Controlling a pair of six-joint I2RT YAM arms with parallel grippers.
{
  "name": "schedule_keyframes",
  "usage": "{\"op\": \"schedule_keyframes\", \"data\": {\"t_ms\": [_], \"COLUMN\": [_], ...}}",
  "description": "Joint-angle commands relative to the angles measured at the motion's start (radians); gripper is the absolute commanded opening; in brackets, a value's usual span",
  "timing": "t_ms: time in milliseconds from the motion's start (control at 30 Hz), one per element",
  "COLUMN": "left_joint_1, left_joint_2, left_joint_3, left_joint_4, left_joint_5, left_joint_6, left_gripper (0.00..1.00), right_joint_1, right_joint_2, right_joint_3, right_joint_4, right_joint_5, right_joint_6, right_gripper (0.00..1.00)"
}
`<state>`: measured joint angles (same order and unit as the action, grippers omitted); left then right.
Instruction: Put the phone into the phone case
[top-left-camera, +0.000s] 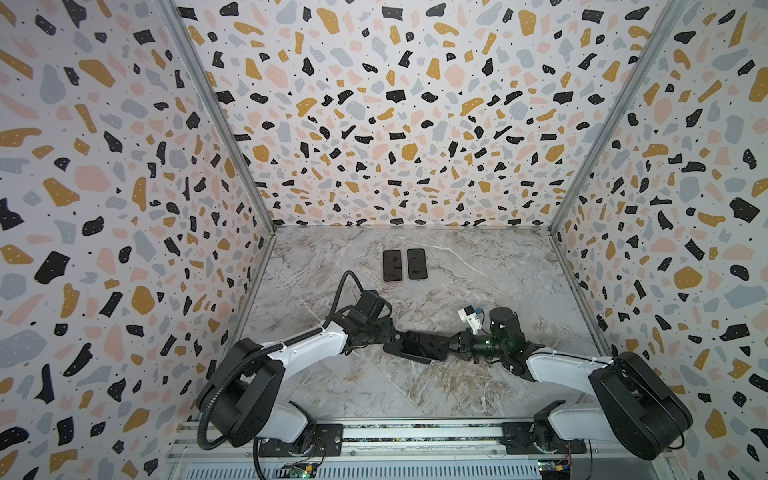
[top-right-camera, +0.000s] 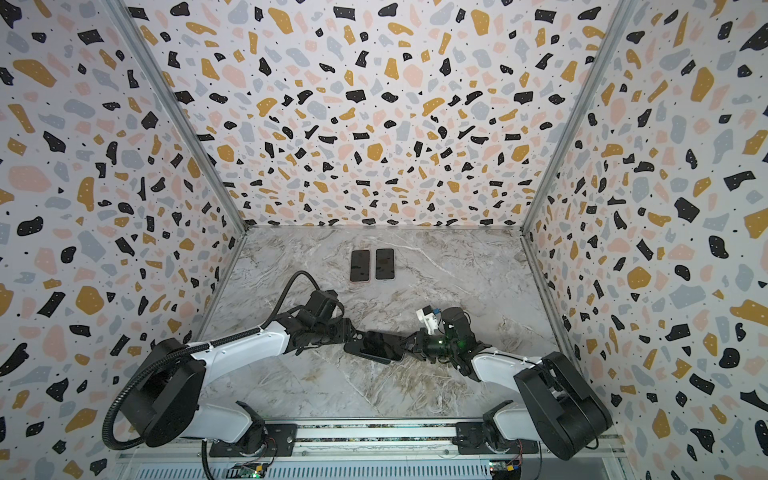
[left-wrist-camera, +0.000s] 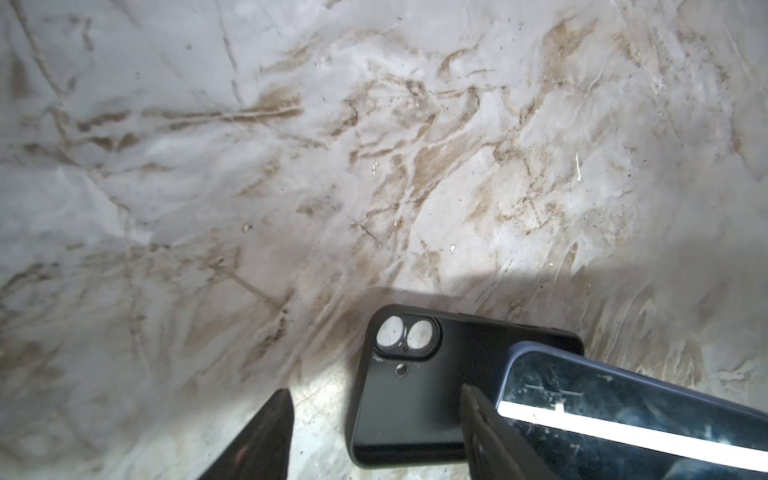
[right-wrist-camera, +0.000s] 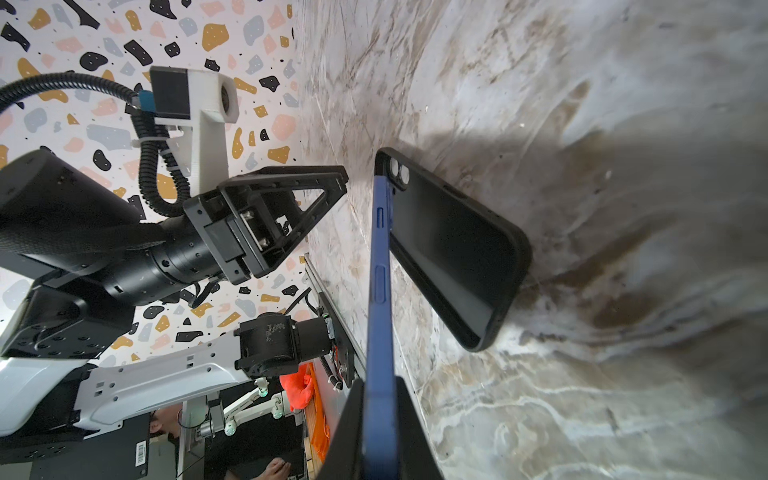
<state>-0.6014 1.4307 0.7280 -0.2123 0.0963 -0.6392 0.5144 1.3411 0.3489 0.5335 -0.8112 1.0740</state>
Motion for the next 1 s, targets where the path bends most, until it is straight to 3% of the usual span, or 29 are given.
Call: {"op": "schedule_keyframes", "data": {"t_ms": [0, 967], "left_joint_1": [0.012, 0.023], "left_joint_2": [-0.009, 0.044], "left_joint_3": [-0.015, -0.033], "left_joint_4": [0.039, 0.096], "left_joint_5": [0.040, 0.086], "left_joint_6": [0.013, -0.004], "left_gripper": [0.66, 0.69], "right_joint_1": [0.012, 0.043], "right_joint_2": [0.014, 0.143], "right_joint_3": [0.048, 0.097], "right_joint_4": [0.088, 0.075], "right_joint_5": [-0.019, -0.012], "right_joint_6": [0.004, -0.029], "right_gripper": [0.00, 0.00]}}
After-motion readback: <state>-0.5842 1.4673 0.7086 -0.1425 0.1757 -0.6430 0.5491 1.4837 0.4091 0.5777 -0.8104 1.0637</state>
